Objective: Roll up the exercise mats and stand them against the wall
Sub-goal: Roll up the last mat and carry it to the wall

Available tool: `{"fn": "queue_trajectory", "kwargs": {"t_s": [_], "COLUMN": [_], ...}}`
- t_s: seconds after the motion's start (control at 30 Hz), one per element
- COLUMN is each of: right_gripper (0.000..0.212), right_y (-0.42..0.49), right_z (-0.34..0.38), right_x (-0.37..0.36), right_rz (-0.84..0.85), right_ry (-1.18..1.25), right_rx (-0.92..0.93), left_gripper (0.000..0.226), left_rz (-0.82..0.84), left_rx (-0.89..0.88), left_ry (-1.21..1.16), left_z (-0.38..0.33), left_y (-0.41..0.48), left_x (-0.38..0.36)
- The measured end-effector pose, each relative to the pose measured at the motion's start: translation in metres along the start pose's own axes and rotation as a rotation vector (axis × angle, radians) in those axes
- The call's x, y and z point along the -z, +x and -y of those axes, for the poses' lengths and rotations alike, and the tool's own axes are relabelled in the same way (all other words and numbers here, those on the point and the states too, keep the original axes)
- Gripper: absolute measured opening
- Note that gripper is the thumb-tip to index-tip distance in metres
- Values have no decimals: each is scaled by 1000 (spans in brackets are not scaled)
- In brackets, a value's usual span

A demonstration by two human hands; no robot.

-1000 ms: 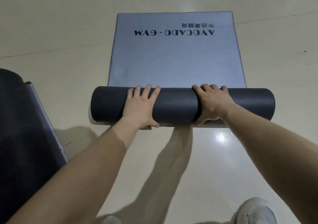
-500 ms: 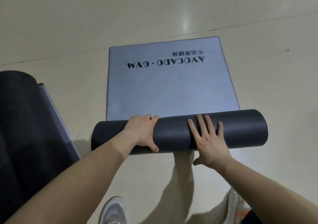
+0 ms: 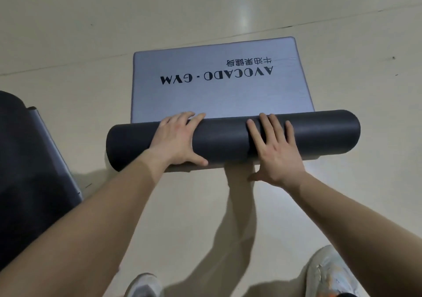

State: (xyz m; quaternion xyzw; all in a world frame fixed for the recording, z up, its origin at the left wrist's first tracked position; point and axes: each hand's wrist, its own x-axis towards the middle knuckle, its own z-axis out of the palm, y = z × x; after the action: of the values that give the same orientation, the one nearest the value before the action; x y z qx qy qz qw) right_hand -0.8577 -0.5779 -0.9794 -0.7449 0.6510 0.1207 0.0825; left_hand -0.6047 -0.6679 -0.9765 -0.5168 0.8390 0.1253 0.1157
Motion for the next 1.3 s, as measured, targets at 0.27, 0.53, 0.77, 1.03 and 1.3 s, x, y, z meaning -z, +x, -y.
{"fn": "queue_trajectory", "kwargs": {"t_s": [0.27, 0.53, 0.77, 1.03, 1.3], "right_gripper": [129, 125, 131, 152, 145], "right_y": [84, 9, -99, -59, -45], "right_z": [-22, -4, 21, 14, 20], "right_x": [30, 32, 6, 12, -1], "right_rz": [-23, 281, 256, 318, 27], "right_ry": [-98, -45, 67, 110, 11], "right_rx": [84, 124, 50, 51, 22], "left_gripper": [134, 123, 128, 93, 131], "left_rz": [-83, 206, 502, -24, 23], "left_rx": [24, -46, -68, 134, 97], "left_ry": [224, 174, -55, -23, 62], "left_z": [10, -24, -41, -55, -32], "left_y": [22, -44, -86, -133, -66], "left_x": [-5, -1, -7, -23, -24]}}
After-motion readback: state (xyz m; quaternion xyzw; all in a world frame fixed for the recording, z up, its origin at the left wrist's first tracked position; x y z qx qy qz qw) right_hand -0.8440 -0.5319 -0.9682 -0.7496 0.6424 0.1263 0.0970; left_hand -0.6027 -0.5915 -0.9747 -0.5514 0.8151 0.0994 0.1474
